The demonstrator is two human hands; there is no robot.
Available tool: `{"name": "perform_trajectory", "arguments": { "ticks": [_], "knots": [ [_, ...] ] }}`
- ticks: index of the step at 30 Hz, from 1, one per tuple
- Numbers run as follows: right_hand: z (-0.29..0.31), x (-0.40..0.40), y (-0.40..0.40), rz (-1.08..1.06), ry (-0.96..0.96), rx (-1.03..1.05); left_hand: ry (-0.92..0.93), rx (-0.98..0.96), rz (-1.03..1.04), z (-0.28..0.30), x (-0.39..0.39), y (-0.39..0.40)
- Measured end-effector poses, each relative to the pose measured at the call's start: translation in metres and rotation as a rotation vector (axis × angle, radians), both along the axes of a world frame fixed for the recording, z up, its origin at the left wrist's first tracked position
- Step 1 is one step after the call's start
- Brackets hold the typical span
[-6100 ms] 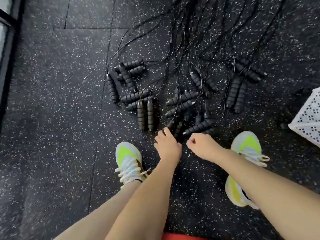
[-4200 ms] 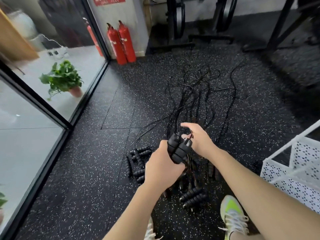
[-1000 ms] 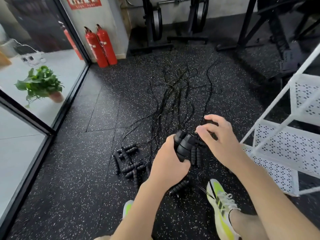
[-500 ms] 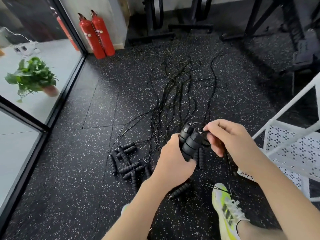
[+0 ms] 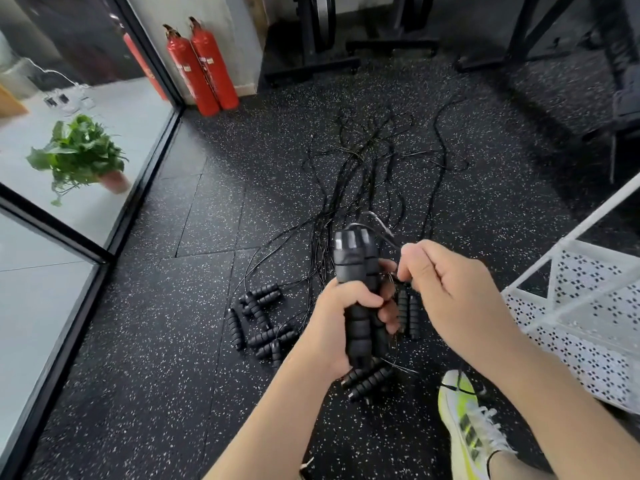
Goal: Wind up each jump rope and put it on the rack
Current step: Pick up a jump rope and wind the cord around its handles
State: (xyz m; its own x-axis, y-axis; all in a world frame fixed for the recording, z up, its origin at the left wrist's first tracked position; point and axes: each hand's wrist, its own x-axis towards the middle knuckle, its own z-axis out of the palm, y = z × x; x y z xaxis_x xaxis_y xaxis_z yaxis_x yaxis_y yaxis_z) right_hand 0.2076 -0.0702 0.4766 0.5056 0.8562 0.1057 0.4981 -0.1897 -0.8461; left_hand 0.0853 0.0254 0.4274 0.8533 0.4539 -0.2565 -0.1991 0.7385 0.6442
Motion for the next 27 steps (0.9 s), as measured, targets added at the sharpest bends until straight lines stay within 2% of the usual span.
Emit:
{"name": "perform_trajectory", "arguments": {
  "ticks": [3,11,18,19,21,24,26,27],
  "knots": [
    [0.0,-0.015,0.0,0.089,0.04,-0.021,-0.043,-0.133,0.03,0.006,-0.001,0.005],
    [-0.024,-0.039,-0.004,0.153,-0.333,-0.079,0.028,-0.131,0.326,0.008,-0.002,0.014],
    [-0.034,-0.056,-0.014,0.156,-0.457,-0.261,-0.047,-0.168,0.494,0.012,-0.003,0.017],
    [-0.033,-0.056,-0.015,0.177,-0.398,-0.279,-0.057,-0.183,0.502,0.013,-0.003,0.017],
    [-0.036,-0.054,-0.016,0.214,-0.155,-0.276,-0.063,-0.213,0.533,0.015,-0.004,0.017],
    [-0.05,-0.059,-0.013,0.204,0.417,-0.316,-0.065,-0.226,0.59,0.02,-0.003,0.016],
    [-0.06,-0.064,-0.008,0.062,0.732,-0.262,-0.009,-0.205,0.648,0.024,0.0,0.011],
    [-0.058,-0.066,-0.004,-0.044,0.808,-0.199,0.061,-0.159,0.679,0.026,0.002,0.006]
  ]
}}
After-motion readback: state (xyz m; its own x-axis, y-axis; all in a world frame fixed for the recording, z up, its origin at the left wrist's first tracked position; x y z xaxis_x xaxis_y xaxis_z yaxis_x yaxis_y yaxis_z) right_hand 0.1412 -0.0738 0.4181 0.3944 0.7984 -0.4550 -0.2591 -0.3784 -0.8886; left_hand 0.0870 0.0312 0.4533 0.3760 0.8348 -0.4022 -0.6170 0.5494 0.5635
